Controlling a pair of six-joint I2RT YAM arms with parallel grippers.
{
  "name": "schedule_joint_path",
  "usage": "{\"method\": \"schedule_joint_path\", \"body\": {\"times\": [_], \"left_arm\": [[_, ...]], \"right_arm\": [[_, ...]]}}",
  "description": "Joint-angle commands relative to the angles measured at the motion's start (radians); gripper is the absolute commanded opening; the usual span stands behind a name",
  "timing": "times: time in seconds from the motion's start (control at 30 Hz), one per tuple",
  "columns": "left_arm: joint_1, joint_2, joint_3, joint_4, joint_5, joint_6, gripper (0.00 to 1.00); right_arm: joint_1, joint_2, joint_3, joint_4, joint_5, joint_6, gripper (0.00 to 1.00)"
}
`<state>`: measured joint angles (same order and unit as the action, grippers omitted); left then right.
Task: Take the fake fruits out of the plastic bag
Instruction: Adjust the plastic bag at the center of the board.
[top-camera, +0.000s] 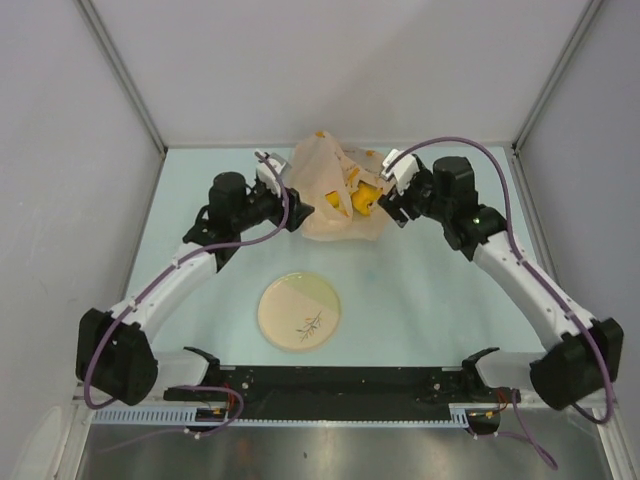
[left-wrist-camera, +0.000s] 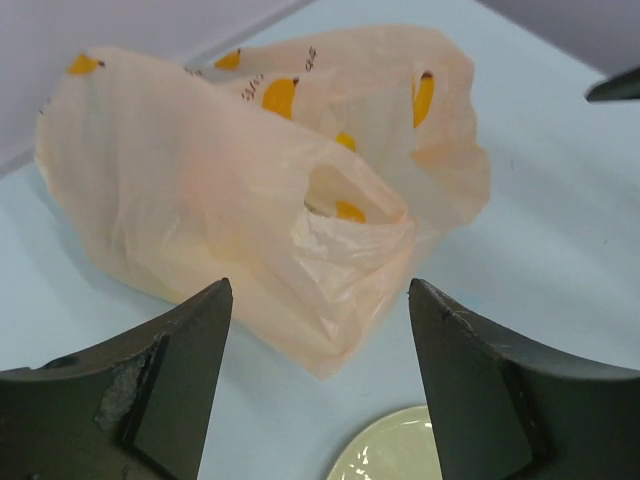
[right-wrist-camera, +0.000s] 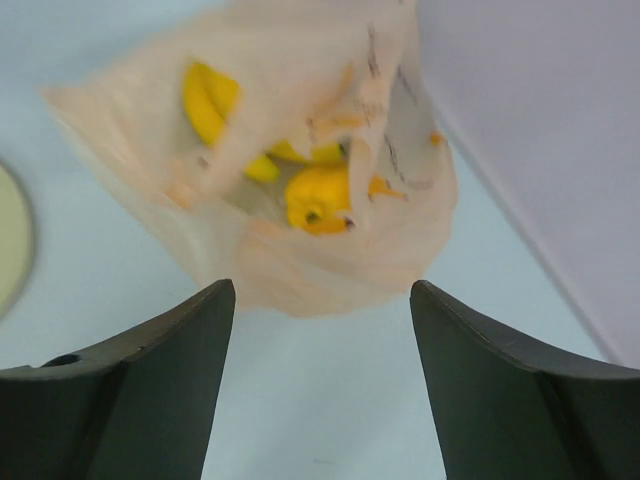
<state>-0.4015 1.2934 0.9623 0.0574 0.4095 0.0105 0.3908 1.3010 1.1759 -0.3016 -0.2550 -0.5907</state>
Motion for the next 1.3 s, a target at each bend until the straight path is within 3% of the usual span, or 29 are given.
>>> {"method": "schedule_joint_path", "body": {"times": [0.0, 0.13, 0.43, 0.57, 0.73, 0.77, 0.83, 0.9, 1.13, 1.27], "left_arm": [[-0.01, -0.106, 0.023, -0.011, 0.027, 0.097, 0.78], [-0.049, -0.118, -0.003, -0.01, 0.096, 0.13, 0.8], [-0.191, 0.065, 0.027, 0.062, 0.075, 0.495, 0.81], [-0.224, 0.204, 0.105, 0.05, -0.029, 0.643, 0.81], [-0.232, 0.339, 0.18, 0.11, -0.222, 0.643, 0.79], [-0.232, 0.366, 0.188, 0.117, -0.248, 0.643, 0.76], [-0.232, 0.386, 0.222, 0.113, -0.305, 0.634, 0.44], [-0.221, 0.391, 0.253, 0.067, -0.319, 0.6, 0.0], [-0.117, 0.212, 0.268, -0.024, -0.256, 0.199, 0.0], [-0.106, 0.135, 0.188, -0.048, -0.209, 0.12, 0.0]], "right_arm": [[0.15, -0.126, 0.033, 0.005, 0.065, 0.077, 0.76], [0.168, -0.068, 0.033, 0.059, 0.069, 0.224, 0.71], [0.073, 0.207, 0.091, 0.223, -0.006, 0.497, 0.49], [0.037, 0.309, 0.105, 0.226, -0.026, 0.558, 0.45], [0.003, 0.34, 0.093, 0.223, -0.018, 0.575, 0.45], [0.003, 0.343, 0.091, 0.226, -0.003, 0.571, 0.45], [0.0, 0.353, 0.09, 0.231, 0.022, 0.545, 0.45], [-0.01, 0.359, 0.088, 0.234, 0.049, 0.537, 0.45], [-0.006, 0.357, 0.083, 0.262, 0.04, 0.467, 0.45], [0.071, 0.379, 0.088, 0.291, 0.026, 0.327, 0.45]]}}
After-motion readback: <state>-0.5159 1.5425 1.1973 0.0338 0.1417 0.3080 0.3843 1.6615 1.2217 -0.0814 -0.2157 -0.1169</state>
